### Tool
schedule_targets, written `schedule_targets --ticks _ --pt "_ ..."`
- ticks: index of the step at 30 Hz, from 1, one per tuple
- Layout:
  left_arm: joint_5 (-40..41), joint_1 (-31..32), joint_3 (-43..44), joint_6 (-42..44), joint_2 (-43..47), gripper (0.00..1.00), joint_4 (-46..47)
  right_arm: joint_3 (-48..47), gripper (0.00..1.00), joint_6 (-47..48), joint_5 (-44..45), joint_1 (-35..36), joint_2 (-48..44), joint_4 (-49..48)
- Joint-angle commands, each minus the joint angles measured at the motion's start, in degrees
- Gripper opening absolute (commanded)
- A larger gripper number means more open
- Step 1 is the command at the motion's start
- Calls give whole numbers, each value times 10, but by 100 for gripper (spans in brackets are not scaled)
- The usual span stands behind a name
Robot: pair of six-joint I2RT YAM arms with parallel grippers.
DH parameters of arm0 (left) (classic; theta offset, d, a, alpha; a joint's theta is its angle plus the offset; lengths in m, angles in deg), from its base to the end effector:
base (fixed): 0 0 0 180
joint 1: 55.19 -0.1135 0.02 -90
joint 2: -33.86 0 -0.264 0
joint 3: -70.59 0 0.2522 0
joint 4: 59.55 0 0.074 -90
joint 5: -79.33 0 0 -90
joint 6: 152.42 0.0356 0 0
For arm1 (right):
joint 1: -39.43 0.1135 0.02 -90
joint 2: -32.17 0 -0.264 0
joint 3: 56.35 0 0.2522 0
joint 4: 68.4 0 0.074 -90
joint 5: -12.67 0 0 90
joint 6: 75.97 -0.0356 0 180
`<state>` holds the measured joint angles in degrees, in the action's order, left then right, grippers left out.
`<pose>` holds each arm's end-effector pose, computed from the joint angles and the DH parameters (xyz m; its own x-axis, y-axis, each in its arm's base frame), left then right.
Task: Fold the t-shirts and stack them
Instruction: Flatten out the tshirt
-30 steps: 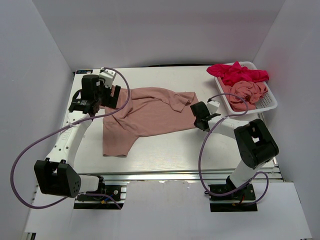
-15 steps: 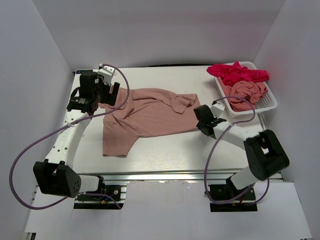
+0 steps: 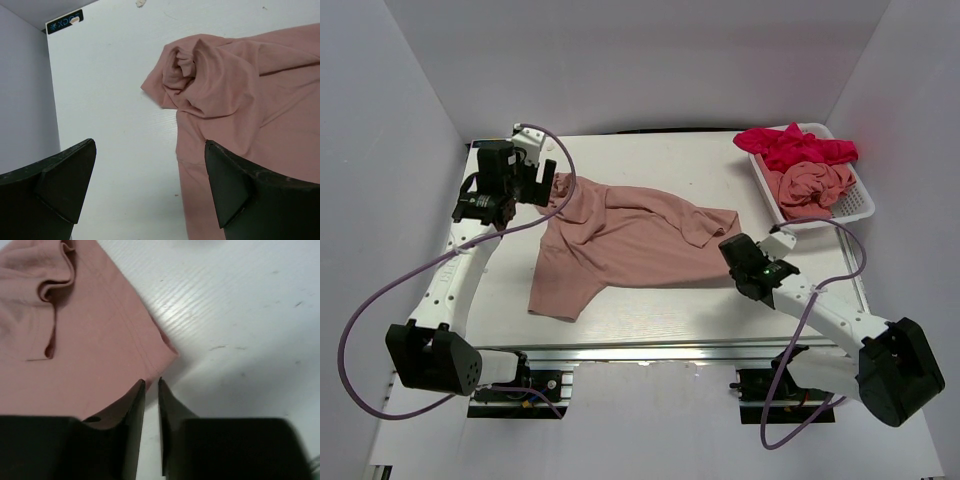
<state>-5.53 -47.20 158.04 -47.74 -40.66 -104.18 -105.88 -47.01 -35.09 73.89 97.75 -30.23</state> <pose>0.2861 -0.0369 0.3668 -0.4874 0.3233 -0.8111 0.1928 0.9459 0.2612 0.1883 0.1002 0.2027 -0.4069 0.5064 -0.7603 0.5393 0.8049 0.2475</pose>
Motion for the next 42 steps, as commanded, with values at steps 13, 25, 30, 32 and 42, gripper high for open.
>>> schedule_targets --ticks 13,25,30,32,42 --pt "19 -1 8 -10 54 98 4 -148 69 285 1 83 116 -151" --pt "-21 -3 -111 -19 57 98 110 -394 68 436 -182 19 391 -55" --pt "-35 -8 -126 -25 36 98 136 -370 67 463 -155 -25 400 -33" --pt "-42 -10 -131 -28 29 98 144 -359 66 471 -140 -28 401 -35" --pt "-40 -17 -135 -34 14 98 161 -303 63 442 -245 -31 348 -44"
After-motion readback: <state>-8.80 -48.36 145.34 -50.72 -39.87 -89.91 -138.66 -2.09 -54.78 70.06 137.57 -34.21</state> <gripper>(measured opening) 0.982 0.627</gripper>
